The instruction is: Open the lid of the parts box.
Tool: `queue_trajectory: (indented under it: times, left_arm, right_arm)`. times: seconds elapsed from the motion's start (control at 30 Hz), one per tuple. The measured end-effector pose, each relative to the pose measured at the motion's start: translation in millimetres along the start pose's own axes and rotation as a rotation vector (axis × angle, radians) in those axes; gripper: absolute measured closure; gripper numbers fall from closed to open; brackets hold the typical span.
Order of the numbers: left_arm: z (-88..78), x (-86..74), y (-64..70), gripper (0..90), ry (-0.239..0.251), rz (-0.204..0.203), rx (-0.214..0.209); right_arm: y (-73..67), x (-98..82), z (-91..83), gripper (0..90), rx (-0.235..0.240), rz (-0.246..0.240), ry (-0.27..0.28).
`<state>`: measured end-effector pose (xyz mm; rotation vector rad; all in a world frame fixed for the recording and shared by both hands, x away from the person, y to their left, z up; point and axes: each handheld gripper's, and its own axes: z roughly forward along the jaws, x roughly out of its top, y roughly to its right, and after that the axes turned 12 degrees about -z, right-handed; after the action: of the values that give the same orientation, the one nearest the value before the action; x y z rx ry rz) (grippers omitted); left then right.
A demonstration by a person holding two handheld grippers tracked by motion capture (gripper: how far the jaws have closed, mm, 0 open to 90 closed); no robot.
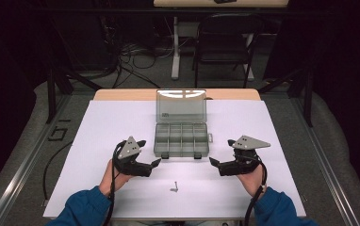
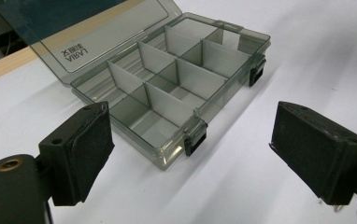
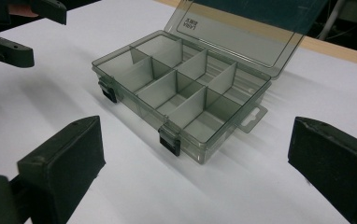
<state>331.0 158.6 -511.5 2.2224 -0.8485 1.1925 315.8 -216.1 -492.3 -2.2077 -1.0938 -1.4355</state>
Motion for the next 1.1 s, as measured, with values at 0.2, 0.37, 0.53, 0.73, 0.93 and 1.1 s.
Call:
queue_trajectory:
  times: [0.2, 0.37, 0.53, 0.73, 0.93, 1.1]
  left_arm:
    - [-0.6, -2.4, 2.7, 11.2, -0.010, 0.009, -0.006]
    - [-1.0, -4.0, 5.3, 10.1, -0.016, 0.018, -0.012]
    - [-0.5, -4.2, 5.5, 10.1, -0.022, 0.027, -0.018]
    - [0.6, -3.5, 8.7, 10.1, -0.044, 0.036, -0.031]
    - [2.8, -3.5, 13.4, 10.2, -0.060, 0.046, -0.055]
    - [4.8, -3.9, 18.5, 10.6, -0.083, 0.058, -0.085]
  right_arm:
    - [-4.5, -5.8, -4.0, 0.0, -0.004, -0.006, 0.010]
    - [-8.5, -8.1, -5.2, 0.0, -0.010, -0.031, 0.014]
    - [-9.9, -8.8, -5.9, 0.0, -0.011, -0.036, 0.036]
    - [-9.1, -9.9, -6.2, 0.0, -0.015, -0.042, 0.032]
    - [-7.2, -11.1, -4.9, 0.0, -0.013, -0.036, 0.034]
    - [-7.1, -10.3, -3.4, 0.0, -0.012, -0.040, 0.034]
